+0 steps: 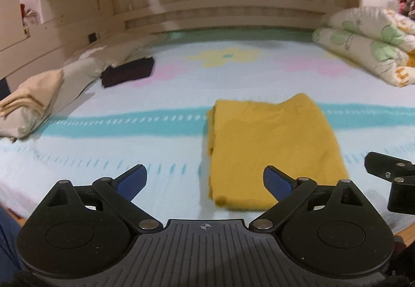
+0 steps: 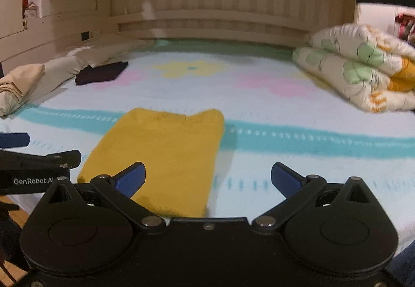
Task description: Fold small clothes
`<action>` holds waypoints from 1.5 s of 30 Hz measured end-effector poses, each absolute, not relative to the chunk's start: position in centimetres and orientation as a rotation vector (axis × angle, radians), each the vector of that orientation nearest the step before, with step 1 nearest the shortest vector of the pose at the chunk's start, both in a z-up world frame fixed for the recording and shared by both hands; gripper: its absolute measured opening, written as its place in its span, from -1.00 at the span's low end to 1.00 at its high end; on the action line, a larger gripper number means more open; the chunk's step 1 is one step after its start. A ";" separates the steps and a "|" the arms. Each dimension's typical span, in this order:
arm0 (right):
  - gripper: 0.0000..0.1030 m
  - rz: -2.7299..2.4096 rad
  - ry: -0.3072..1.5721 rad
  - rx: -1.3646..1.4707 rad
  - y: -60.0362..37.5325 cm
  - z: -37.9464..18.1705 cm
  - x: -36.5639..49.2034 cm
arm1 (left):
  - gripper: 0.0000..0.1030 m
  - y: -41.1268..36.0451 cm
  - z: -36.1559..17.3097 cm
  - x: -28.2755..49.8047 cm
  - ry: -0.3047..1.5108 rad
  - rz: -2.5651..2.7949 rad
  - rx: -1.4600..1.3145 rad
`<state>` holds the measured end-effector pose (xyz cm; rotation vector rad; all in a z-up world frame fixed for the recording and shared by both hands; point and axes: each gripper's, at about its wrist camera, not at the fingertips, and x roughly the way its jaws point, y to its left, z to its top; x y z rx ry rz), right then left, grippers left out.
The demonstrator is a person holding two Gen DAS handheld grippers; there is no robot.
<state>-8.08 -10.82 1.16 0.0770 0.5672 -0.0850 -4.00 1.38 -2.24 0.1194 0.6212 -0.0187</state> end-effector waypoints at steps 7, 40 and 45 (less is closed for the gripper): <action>0.98 -0.074 0.651 0.149 -11.3 0.6 -7.6 | 0.75 1.5 -3.1 -3.7 0.717 -0.063 0.072; 0.98 -0.068 0.722 0.227 -11.4 -0.3 -6.9 | 0.67 0.8 -4.2 -3.2 0.791 -0.063 0.073; 0.98 -0.069 0.729 0.234 -11.4 -0.4 -6.7 | 0.67 0.7 -4.3 -3.1 0.802 -0.064 0.073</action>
